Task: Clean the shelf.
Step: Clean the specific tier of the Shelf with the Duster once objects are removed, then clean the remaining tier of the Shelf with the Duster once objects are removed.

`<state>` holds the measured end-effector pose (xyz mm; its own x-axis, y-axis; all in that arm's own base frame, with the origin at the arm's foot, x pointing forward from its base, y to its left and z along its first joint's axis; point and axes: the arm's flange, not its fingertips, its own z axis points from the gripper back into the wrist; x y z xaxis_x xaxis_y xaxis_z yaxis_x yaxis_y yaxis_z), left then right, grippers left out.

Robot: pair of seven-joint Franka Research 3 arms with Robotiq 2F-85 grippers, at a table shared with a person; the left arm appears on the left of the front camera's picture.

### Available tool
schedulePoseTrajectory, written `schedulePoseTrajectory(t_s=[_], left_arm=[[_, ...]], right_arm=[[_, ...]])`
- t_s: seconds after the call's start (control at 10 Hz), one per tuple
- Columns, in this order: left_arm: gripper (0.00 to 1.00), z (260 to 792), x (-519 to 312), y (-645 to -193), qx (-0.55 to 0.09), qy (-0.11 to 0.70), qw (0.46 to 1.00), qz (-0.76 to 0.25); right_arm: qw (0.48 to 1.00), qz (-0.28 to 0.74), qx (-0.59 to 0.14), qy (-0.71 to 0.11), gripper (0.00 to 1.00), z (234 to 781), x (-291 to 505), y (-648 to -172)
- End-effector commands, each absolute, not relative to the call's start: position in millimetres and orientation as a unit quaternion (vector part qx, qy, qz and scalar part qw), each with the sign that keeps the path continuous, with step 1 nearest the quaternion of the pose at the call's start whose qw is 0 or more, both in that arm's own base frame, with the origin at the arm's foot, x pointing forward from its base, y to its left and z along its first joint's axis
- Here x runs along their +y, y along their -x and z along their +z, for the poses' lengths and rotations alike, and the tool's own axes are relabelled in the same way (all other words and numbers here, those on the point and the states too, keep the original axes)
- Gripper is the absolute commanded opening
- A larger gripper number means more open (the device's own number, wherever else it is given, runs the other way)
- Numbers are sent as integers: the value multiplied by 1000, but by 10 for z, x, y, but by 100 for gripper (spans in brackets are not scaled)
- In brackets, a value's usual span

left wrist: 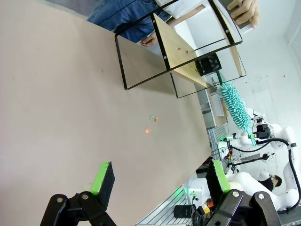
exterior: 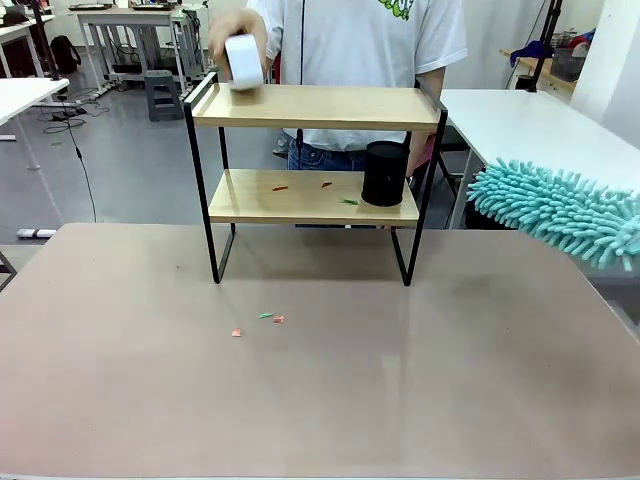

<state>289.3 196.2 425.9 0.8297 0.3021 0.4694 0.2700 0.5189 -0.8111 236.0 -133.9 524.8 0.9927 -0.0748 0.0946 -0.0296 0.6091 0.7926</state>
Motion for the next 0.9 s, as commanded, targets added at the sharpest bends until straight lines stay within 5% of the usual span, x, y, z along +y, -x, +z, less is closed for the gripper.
schedulePoseTrajectory(t_s=[0.0, 0.8], left_arm=[[100, 4247, 1917, -2885, -302, 493, 816, 3], [100, 4247, 1917, -2885, -302, 493, 816, 3]], right_arm=[[890, -9, -60, -452, 12, 5245, -1341, -2369], [890, -9, -60, -452, 12, 5245, -1341, -2369]])
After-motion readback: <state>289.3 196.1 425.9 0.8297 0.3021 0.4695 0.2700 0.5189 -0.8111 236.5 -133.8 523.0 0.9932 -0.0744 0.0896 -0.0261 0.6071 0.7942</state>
